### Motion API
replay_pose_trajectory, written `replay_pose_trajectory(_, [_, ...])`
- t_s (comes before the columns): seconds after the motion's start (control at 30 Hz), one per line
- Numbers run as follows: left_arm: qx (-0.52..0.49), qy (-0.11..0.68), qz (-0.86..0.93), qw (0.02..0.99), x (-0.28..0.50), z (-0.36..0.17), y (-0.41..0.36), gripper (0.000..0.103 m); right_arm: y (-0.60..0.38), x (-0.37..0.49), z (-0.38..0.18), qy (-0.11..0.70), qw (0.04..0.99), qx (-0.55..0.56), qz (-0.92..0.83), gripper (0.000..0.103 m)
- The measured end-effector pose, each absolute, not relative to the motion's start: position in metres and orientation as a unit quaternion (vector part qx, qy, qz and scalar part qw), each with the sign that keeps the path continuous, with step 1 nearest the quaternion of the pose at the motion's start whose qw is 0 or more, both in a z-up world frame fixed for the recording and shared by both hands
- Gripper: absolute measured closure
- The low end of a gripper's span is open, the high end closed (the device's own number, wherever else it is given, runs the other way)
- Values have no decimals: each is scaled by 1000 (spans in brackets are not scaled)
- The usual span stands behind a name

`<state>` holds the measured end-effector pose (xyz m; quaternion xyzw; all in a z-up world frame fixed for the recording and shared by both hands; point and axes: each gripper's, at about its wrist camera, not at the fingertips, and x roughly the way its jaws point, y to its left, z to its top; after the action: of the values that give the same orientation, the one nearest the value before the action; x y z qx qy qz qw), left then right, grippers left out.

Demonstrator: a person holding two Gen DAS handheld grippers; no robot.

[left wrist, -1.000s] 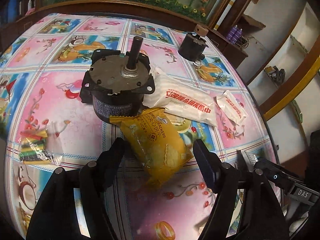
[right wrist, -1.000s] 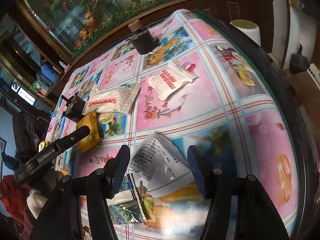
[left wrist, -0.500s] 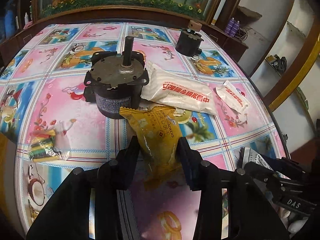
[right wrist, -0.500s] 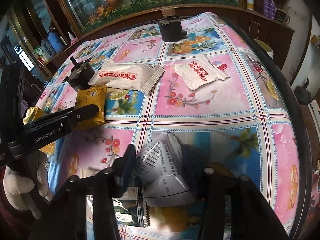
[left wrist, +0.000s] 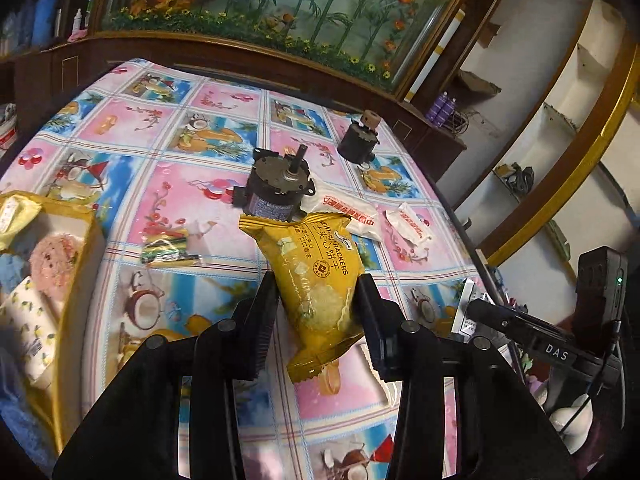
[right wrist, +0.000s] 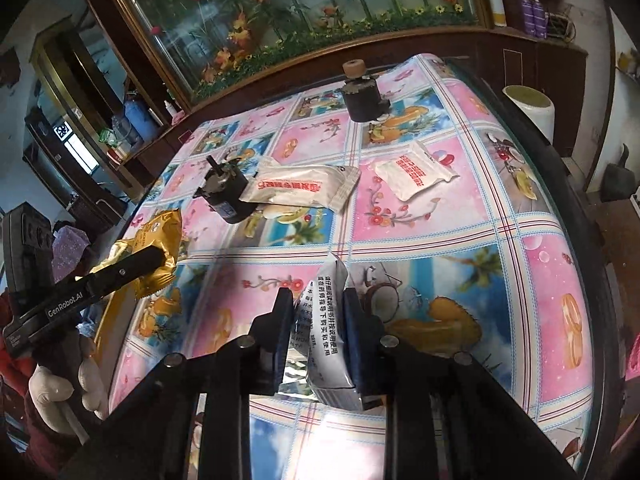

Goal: Organize soft objects
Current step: 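Grasp the yellow snack bag with the left tool while the right grasps a printed white packet, then carry the yellow bag and white packet into the box and release both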

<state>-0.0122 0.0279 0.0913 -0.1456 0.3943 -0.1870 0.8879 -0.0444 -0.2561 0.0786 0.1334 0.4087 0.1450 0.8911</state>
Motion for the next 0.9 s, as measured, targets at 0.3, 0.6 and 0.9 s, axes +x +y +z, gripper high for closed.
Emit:
replay_pose_trajectory(0.3, [-166, 357, -108, 913, -65, 118, 141, 64, -170, -53, 114, 392, 885, 102, 231, 79])
replay_pose_trajectory(0.6, [-180, 375, -13, 909, -94, 91, 229, 64, -55, -43, 115, 409, 847, 85, 328, 79])
replay_pose_trajectory(0.9, [-167, 401, 27, 900, -104, 65, 258, 63, 37, -25, 99, 436, 815, 73, 374, 79])
